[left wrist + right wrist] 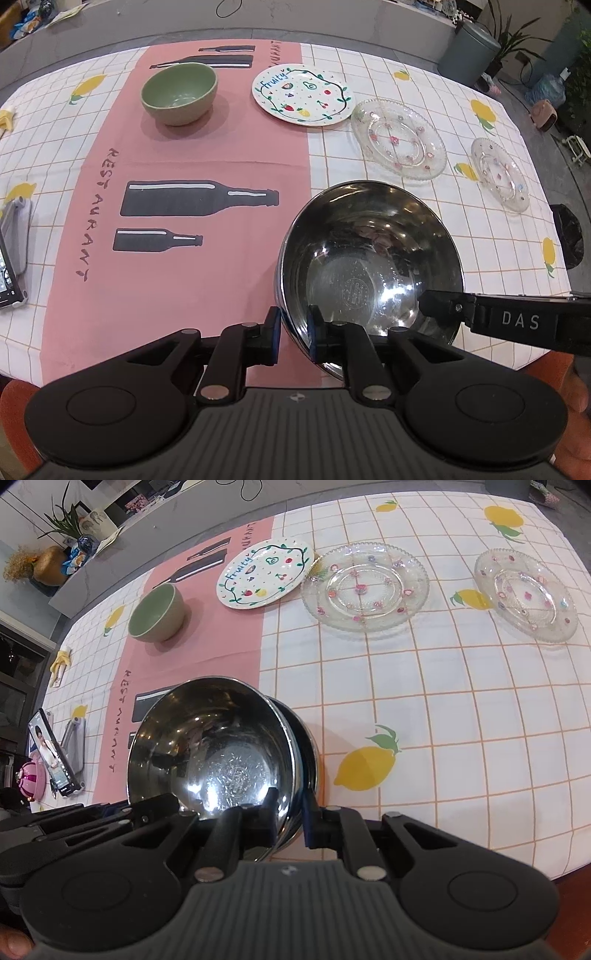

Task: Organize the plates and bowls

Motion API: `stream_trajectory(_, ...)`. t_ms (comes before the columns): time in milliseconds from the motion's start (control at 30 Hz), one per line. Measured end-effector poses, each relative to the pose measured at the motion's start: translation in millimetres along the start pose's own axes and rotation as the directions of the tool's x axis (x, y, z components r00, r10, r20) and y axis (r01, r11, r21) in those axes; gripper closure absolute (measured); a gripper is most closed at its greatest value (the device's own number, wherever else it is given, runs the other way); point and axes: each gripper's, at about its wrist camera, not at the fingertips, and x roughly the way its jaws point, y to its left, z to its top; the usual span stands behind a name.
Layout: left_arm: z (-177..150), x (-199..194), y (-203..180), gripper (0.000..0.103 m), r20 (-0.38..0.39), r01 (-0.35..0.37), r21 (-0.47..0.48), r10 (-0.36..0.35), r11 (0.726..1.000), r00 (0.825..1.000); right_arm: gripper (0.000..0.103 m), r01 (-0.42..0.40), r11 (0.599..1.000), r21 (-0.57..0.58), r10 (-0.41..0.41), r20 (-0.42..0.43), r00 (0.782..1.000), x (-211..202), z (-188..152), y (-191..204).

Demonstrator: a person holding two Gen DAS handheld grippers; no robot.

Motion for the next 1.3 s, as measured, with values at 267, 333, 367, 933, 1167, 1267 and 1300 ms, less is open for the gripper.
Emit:
stream_trajectory(267,-0.2,0.4,1.3,0.083,0.001,0.009,0.012,-0.009,1.000,1.000,0.086,0.004,1.000,-0.004,-0.004,-0.001,1.000,4.0,-0.1,-1.0)
stream_trajectory(333,0.2,-2.7,3.1,0.082,0.017,0.007,0.007,-0.007,1.000,1.000,0.086,0.002,1.000,-0.006,-0.002,0.005,1.000,2.9,0.6,-1.3)
stream_trajectory(367,0.8,-4.4,4.0,0.079,0.023,0.004,0.003,-0.004,1.000,1.000,0.086,0.003,1.000,-0.007,-0.003,0.009,1.000,1.8,0.6,-1.4)
stream_trajectory(933,28.0,-33.9,3.7,0.068,0.148,0.005,0.074,-0.016,0.997,0.989,0.052,-0.007,1.000,-0.028,0.010,0.134,0.991,-28.2,24.8,5.7)
stream_trajectory(1167,51.1,-31.9,9.1,0.068,0.186,0.012,0.070,-0.025,0.997,0.982,0.047,-0.005,0.999,-0.051,0.013,0.163,0.986,-26.9,49.6,17.8)
stream_trajectory(1267,63.0,-28.6,16.0,0.068,0.202,0.008,0.056,-0.019,0.998,0.979,0.046,-0.010,0.998,-0.066,0.021,0.164,0.986,-21.4,62.8,26.4)
stream_trajectory(1300,67.5,-27.4,19.3,0.068,0.207,0.006,0.050,-0.016,0.999,0.978,0.045,-0.011,0.997,-0.071,0.023,0.164,0.986,-18.8,67.6,30.2)
